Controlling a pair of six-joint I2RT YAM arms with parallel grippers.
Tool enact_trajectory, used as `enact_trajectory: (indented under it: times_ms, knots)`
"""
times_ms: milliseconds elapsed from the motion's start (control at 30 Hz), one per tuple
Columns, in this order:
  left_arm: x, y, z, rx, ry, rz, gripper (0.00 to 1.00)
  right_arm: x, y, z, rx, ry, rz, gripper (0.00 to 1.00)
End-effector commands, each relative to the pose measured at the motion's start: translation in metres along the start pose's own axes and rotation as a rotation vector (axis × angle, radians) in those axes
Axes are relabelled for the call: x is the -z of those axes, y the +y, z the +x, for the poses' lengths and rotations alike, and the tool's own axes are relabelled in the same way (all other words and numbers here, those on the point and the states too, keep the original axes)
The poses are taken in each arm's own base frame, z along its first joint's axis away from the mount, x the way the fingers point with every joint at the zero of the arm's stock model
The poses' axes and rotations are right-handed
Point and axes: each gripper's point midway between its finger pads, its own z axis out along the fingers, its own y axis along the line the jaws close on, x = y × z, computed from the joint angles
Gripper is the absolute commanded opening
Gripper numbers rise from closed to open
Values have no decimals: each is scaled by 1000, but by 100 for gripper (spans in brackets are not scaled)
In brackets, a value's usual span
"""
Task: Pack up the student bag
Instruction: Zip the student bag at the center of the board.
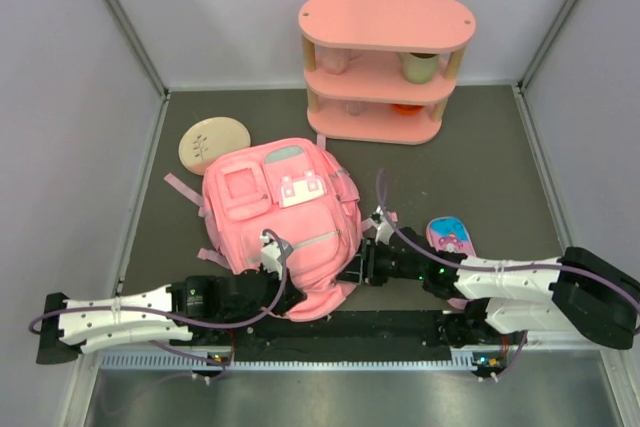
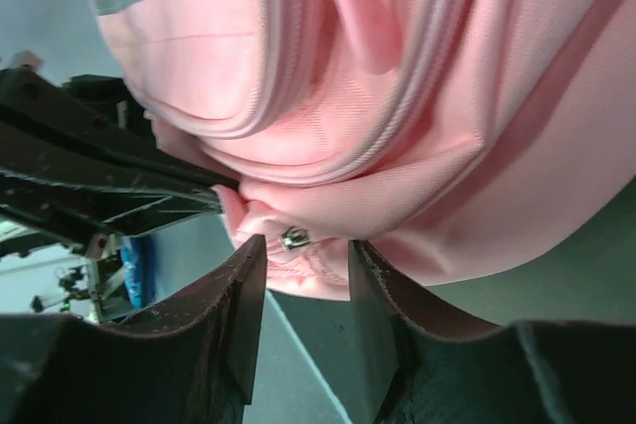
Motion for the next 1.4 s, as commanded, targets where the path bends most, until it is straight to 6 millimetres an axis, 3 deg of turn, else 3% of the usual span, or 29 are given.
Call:
enact_trajectory:
  times_ms: [0,200,267,333,500,933,1133,1367]
  knots:
    - [-4,-3,-9,19,-48,6,0,12,48,-15,2,-64,-190,38]
    - [-7,-3,-5,11,-26,0,0,13,47,-15,6,-68,-187,36]
    - [-8,-1,-3,12,-16,-14,0,13,30,-13,-9,-66,-105,35]
    - [-8,14,4,35,6,-87,0,15,-3,-16,-32,-98,64,38]
    - [-15,28,28,157,73,-166,0,18,-24,-12,-64,-131,99,42]
    - [-29,20,35,136,119,-164,0,-7,-14,-7,-86,-90,16,34]
    - [-29,20,34,127,108,-151,0,-9,10,-16,-84,-97,-51,38]
    - [-30,21,34,125,108,-153,0,-6,16,-18,-112,-102,-60,37]
